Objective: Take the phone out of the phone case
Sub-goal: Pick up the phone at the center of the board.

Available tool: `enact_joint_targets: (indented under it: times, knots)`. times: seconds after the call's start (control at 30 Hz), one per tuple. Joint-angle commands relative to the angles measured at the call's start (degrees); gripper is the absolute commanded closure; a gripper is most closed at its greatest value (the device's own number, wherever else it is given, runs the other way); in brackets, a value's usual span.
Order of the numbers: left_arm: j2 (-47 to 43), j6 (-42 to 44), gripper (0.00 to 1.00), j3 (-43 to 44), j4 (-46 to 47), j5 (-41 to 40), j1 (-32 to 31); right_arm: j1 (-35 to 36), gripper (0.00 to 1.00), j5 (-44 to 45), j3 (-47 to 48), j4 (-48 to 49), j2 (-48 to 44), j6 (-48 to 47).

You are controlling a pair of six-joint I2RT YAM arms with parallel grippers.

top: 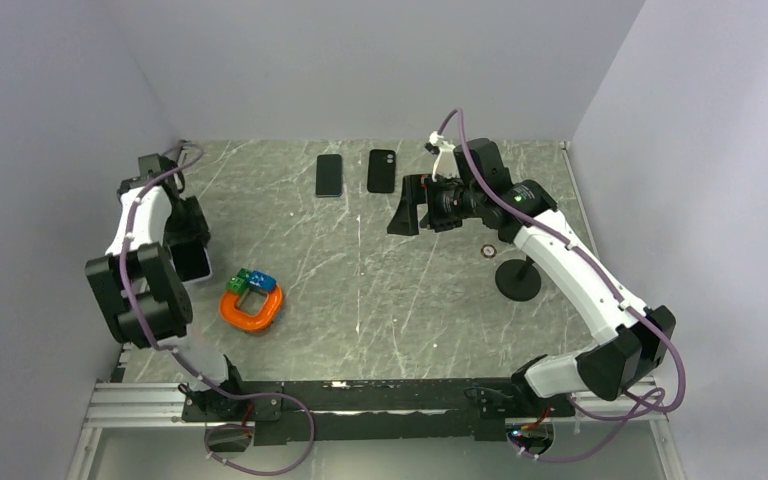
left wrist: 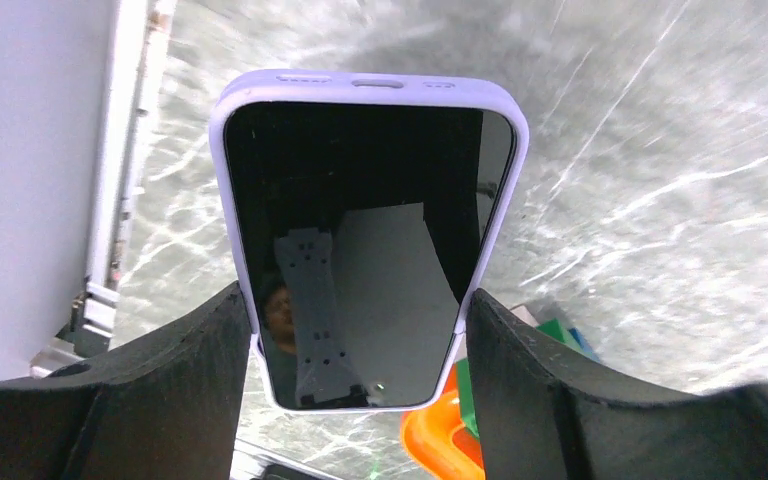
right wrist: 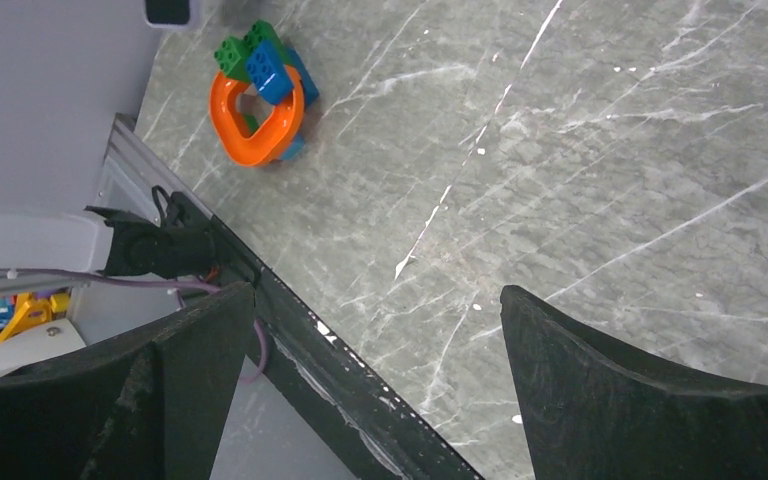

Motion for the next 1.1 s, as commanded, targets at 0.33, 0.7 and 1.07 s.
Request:
enact_joint_targets:
  times: [0.33,0.7,1.07]
  knots:
    - [-22.2,-30.4,1.00,1.6,11.5,27.3,-18.2,-3.1,0.06,2.6,2.3,-1.5,2.1,2.9]
    - [-30.2,-57.7,1.00,-18.1,39.6,35.5,-39.5,-3.6,0.14,0.9,-3.0,5.0,-5.0,6.1]
    - [-33.7,-102.2,1.00,-28.7,59.4,30.8,-47.0,5.0,0.13,5.1,-14.0,21.4,-15.0,7.1]
